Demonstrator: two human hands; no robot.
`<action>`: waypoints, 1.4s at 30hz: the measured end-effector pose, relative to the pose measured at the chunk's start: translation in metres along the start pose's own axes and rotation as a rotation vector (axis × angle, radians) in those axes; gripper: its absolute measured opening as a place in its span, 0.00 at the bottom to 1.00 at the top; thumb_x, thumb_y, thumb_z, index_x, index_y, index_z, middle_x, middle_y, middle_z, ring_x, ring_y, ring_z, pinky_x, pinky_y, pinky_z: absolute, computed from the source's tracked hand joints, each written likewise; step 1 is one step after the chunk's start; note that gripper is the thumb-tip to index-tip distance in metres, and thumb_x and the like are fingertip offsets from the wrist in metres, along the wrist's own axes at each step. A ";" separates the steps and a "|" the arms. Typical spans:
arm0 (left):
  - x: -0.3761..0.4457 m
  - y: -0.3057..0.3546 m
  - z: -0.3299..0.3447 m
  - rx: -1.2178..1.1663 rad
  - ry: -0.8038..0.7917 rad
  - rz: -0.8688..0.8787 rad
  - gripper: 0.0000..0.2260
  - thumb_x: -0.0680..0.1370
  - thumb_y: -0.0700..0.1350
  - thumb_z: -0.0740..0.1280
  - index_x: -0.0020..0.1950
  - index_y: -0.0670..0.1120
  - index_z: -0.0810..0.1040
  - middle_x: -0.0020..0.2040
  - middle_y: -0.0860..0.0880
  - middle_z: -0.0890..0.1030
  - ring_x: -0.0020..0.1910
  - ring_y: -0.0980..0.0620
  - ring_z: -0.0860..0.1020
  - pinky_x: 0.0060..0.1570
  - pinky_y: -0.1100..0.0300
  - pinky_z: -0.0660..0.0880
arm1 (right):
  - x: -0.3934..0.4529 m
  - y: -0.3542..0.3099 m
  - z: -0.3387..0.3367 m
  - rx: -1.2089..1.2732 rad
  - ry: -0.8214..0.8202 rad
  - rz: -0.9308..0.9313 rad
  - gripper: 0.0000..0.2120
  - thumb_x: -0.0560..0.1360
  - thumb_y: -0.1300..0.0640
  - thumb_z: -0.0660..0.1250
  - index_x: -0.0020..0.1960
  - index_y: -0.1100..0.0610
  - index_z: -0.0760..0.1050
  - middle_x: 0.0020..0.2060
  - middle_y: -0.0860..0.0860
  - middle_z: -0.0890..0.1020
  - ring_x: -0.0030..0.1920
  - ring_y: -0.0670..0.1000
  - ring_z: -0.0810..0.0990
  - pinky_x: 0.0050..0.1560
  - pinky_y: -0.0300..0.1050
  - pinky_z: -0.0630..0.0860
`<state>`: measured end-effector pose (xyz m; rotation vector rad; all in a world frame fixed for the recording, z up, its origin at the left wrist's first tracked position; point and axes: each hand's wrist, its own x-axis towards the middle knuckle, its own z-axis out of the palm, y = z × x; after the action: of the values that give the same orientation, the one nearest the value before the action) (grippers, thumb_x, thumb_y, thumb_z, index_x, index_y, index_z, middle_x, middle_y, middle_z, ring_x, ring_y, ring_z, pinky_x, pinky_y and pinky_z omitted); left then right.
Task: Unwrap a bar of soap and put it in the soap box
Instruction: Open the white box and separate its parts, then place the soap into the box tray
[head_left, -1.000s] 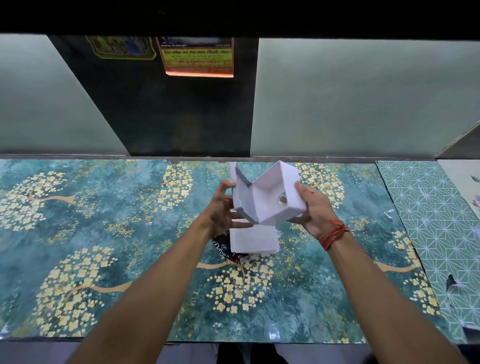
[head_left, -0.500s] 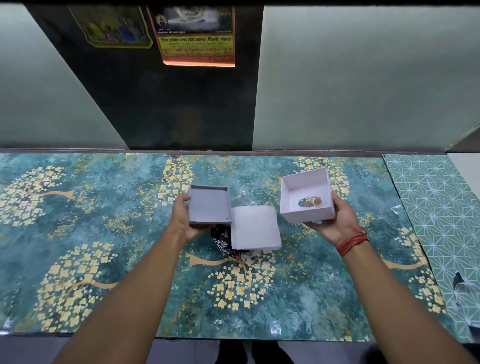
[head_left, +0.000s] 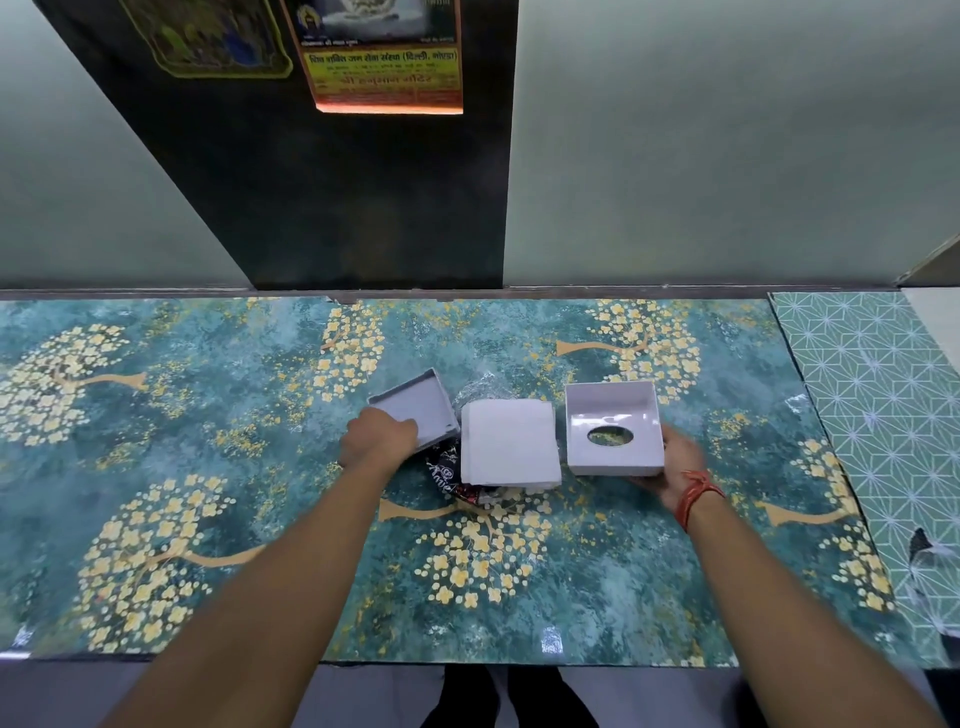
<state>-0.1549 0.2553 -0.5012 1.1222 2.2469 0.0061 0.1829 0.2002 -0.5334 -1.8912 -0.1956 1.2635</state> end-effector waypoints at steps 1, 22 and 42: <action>-0.002 0.001 0.002 0.030 0.007 -0.023 0.23 0.74 0.53 0.67 0.63 0.40 0.73 0.64 0.39 0.75 0.61 0.37 0.75 0.54 0.48 0.75 | 0.001 0.000 -0.001 -0.100 0.055 -0.049 0.11 0.75 0.54 0.63 0.38 0.58 0.79 0.44 0.63 0.83 0.43 0.62 0.81 0.47 0.58 0.77; -0.066 0.060 0.071 -0.202 -0.172 0.071 0.38 0.72 0.49 0.70 0.75 0.40 0.54 0.70 0.38 0.70 0.65 0.36 0.74 0.59 0.45 0.76 | -0.073 0.035 0.108 -1.165 -0.194 -0.581 0.14 0.77 0.61 0.57 0.61 0.62 0.69 0.57 0.62 0.77 0.58 0.63 0.75 0.57 0.54 0.74; -0.097 0.086 0.022 -1.040 -0.766 0.171 0.16 0.62 0.41 0.65 0.49 0.40 0.77 0.38 0.44 0.80 0.33 0.47 0.78 0.22 0.66 0.73 | -0.105 -0.046 0.060 -0.057 -0.329 -0.296 0.17 0.66 0.50 0.66 0.54 0.51 0.71 0.48 0.53 0.78 0.44 0.54 0.78 0.39 0.47 0.75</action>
<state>-0.0376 0.2338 -0.4452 0.5594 1.1583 0.6257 0.0967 0.2060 -0.4366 -1.6167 -0.6654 1.3635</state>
